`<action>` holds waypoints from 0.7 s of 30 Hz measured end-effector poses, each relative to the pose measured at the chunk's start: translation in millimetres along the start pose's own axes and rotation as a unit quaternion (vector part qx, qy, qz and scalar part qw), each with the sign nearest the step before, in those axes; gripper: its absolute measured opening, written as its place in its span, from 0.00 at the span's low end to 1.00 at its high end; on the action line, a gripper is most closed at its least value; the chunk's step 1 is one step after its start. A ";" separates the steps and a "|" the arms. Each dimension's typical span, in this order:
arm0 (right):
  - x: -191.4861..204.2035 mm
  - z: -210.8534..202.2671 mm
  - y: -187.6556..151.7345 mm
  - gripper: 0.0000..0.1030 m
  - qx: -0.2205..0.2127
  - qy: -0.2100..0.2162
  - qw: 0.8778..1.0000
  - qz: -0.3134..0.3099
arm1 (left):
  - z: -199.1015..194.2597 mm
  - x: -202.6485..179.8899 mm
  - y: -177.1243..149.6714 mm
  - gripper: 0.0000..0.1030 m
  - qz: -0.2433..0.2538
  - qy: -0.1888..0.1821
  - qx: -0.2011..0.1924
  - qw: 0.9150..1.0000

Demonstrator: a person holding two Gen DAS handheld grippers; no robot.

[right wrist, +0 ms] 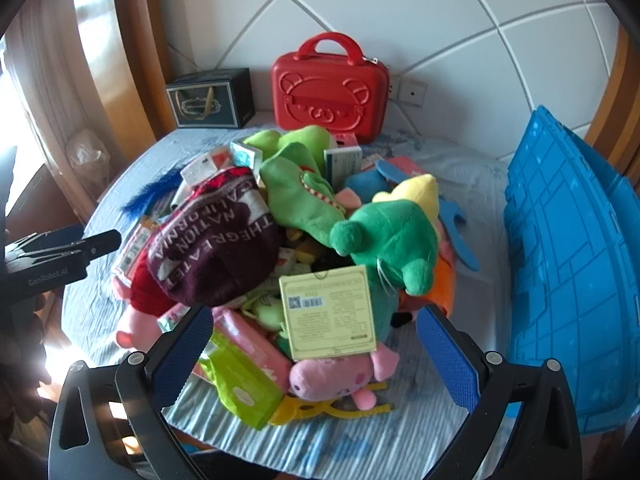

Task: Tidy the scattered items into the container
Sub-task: 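Grasp the maroon knit beanie with the left tool while the right tool grasps the beige printed card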

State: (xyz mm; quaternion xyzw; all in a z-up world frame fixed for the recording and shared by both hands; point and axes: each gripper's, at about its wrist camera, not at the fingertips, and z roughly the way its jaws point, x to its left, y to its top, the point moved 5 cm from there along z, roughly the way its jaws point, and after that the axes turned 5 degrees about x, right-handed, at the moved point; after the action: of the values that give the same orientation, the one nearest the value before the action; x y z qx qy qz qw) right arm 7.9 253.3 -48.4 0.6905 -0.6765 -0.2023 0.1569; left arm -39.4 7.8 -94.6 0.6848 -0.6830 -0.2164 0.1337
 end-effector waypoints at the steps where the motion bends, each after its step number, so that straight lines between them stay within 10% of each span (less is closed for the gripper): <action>1: -3.2 8.9 -4.6 1.00 0.008 -0.003 1.000 0.003 | 6.7 1.3 -2.5 0.82 0.000 -0.001 0.005 1.000; 21: -6.8 117.7 -54.2 1.00 0.110 -0.005 0.994 0.006 | 150.7 7.0 -2.7 0.82 -0.023 -0.062 0.081 0.994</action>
State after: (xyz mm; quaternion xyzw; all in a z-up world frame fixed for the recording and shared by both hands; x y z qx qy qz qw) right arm -2.8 268.7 -176.8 0.6985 -0.6995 -0.1295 0.0776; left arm -109.4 17.9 -227.9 0.6941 -0.6892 -0.2057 0.0298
